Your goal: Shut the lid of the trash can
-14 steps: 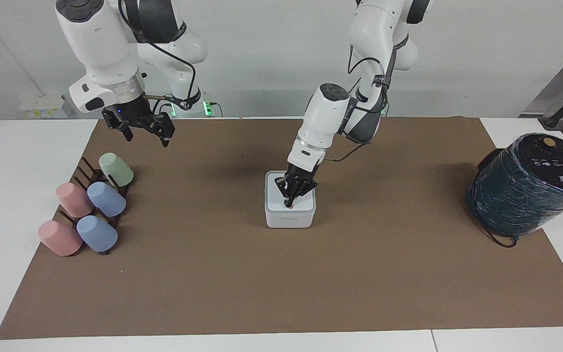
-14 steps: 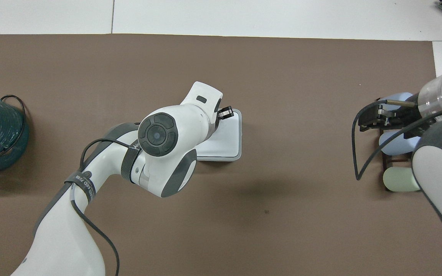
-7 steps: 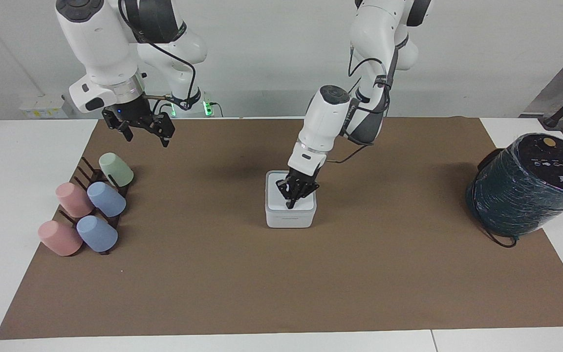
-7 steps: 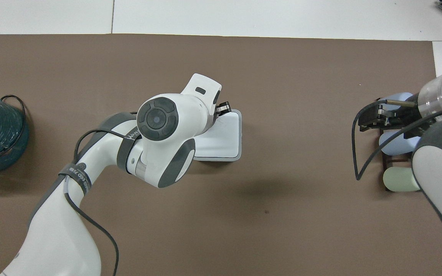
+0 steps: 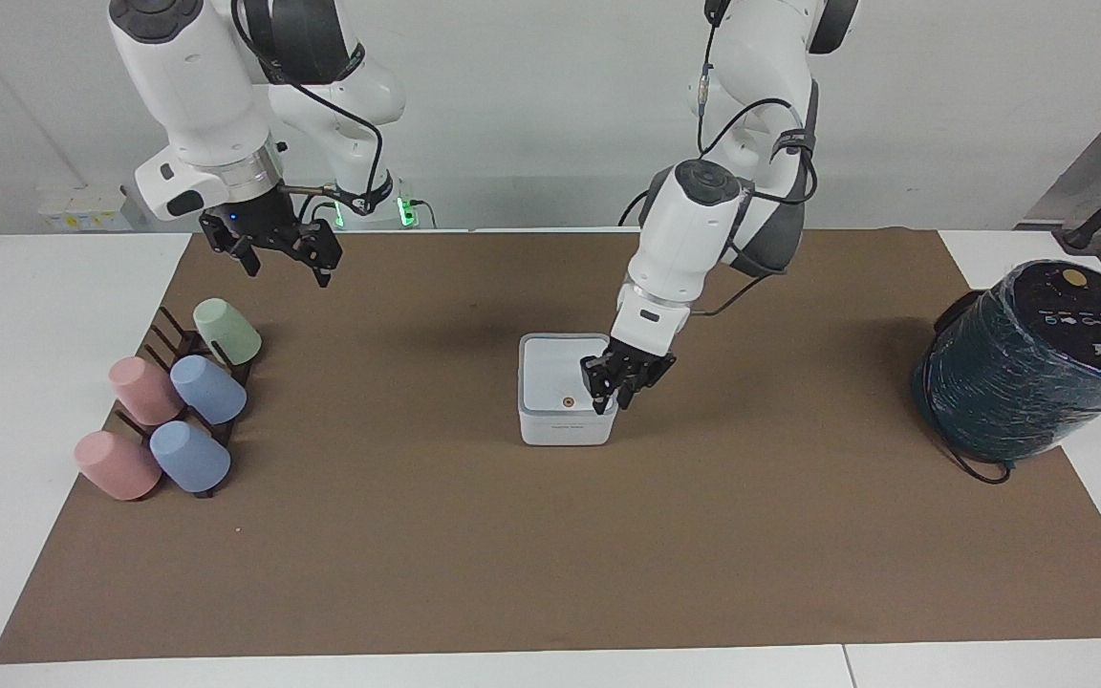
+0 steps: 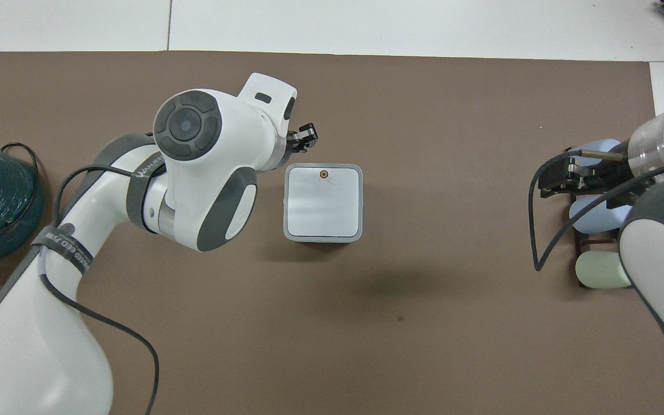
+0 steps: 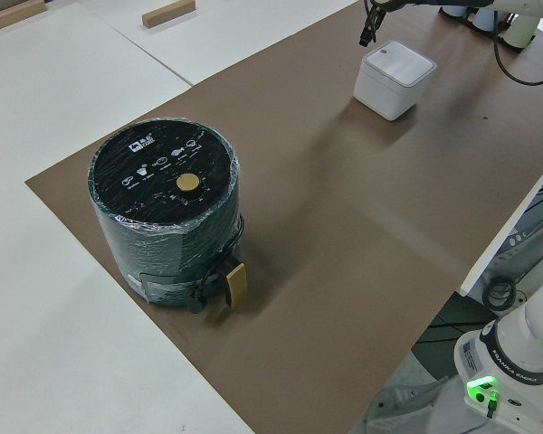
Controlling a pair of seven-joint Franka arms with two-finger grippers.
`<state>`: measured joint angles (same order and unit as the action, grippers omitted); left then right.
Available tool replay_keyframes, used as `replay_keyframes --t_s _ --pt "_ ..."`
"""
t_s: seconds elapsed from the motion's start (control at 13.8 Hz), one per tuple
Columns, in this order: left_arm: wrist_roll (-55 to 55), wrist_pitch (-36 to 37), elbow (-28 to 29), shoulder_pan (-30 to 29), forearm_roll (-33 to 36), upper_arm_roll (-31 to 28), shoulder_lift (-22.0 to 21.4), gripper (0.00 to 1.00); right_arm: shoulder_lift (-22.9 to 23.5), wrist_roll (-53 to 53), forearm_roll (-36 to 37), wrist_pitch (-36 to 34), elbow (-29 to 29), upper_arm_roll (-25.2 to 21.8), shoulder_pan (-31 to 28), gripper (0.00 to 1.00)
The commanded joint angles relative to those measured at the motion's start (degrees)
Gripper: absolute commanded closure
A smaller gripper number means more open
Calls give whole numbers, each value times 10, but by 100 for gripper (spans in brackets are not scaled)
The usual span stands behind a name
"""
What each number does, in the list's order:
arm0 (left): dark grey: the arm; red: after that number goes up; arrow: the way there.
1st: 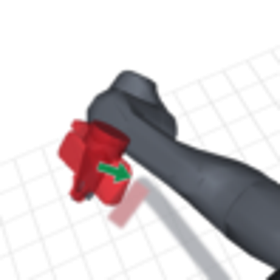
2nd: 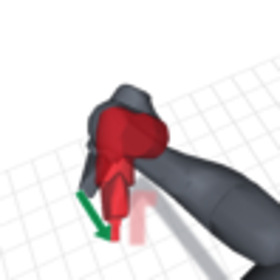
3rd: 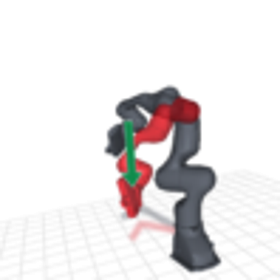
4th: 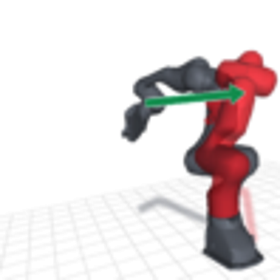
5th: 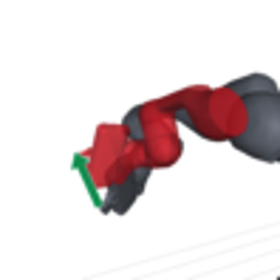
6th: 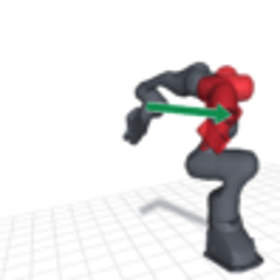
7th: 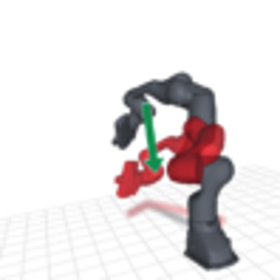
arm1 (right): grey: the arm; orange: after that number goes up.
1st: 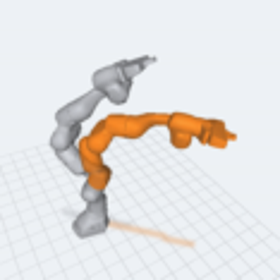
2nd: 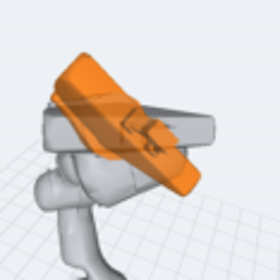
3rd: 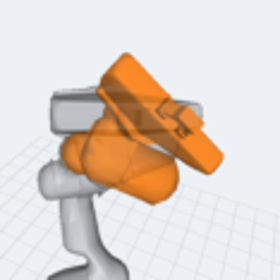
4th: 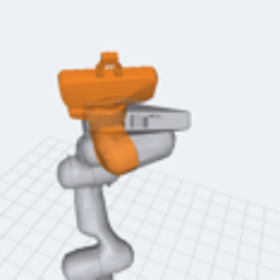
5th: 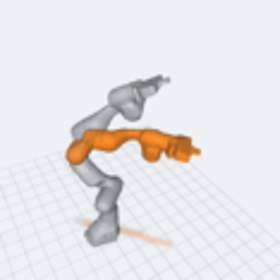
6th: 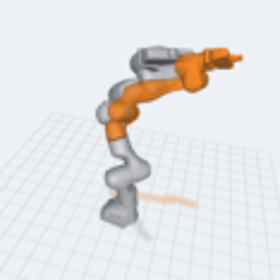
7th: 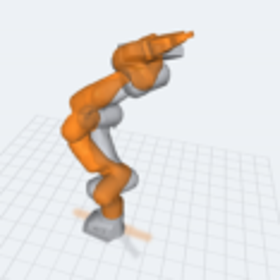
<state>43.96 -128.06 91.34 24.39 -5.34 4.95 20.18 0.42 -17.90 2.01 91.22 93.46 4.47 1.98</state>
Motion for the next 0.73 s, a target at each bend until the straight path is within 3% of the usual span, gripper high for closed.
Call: replay_keyframes --t_s 0.0,0.29,0.65 --pt "-7 38 -32 -13 7 6 7 57 -13 12 1 6 16 3 -7 0" --pt "-28 61 -34 -25 8 5 6 57 -13 12 1 6 16 3 -7 0" --pt "-193 200 -62 -109 14 0 -9 57 -13 12 1 6 16 3 -7 0"
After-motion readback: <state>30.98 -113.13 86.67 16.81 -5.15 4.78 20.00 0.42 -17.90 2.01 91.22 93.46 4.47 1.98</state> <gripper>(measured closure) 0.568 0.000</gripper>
